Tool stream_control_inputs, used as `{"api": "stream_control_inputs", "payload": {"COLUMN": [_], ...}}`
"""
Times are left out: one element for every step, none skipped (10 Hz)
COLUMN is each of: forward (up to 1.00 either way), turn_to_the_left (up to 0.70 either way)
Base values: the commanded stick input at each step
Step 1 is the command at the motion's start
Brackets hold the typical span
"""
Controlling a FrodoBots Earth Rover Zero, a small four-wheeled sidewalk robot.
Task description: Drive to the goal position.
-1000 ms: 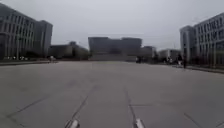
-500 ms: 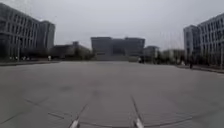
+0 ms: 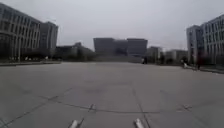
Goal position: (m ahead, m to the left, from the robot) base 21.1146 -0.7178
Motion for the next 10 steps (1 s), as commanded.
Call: {"api": "stream_control_inputs", "payload": {"forward": [1.00,1.00,1.00,1.00,1.00,1.00,1.00,1.00,1.00,1.00], "turn_to_the_left": [0.02,0.02,0.02,0.02,0.07,0.03,-0.11,-0.25,-0.38,-0.38]}}
